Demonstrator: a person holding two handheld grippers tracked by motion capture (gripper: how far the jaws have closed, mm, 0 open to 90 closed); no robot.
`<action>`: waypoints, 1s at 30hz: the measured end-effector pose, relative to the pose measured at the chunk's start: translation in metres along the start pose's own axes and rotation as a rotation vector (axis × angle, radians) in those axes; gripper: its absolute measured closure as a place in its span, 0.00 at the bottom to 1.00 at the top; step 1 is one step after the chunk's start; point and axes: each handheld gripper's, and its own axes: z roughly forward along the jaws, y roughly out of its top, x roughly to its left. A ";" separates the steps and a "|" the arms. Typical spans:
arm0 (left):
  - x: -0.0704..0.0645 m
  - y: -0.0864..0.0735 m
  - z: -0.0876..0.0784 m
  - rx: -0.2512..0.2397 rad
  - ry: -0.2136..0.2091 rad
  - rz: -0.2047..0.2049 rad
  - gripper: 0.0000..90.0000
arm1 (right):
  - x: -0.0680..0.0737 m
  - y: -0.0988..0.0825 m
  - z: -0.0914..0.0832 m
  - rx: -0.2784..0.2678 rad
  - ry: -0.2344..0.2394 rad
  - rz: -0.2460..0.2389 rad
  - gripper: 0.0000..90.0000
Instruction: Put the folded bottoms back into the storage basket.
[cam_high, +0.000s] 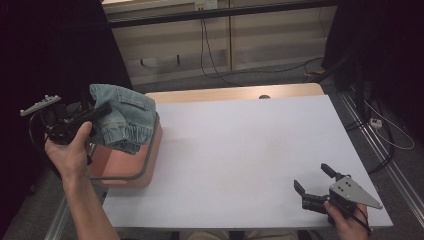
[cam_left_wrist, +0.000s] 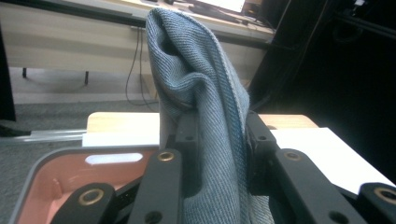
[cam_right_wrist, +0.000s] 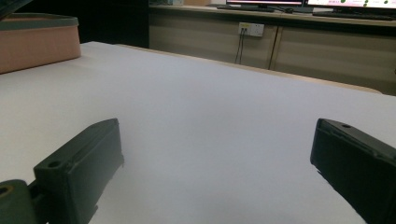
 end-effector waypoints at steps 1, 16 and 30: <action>0.002 -0.001 0.000 0.007 0.000 -0.003 0.81 | 0.000 0.000 0.000 0.000 0.001 0.000 0.02; 0.024 -0.011 0.009 0.067 0.085 -0.030 0.81 | 0.000 0.000 0.000 0.000 0.002 0.001 0.02; 0.045 -0.025 0.024 0.144 0.096 -0.071 0.81 | 0.000 0.000 0.000 0.000 0.001 0.001 0.02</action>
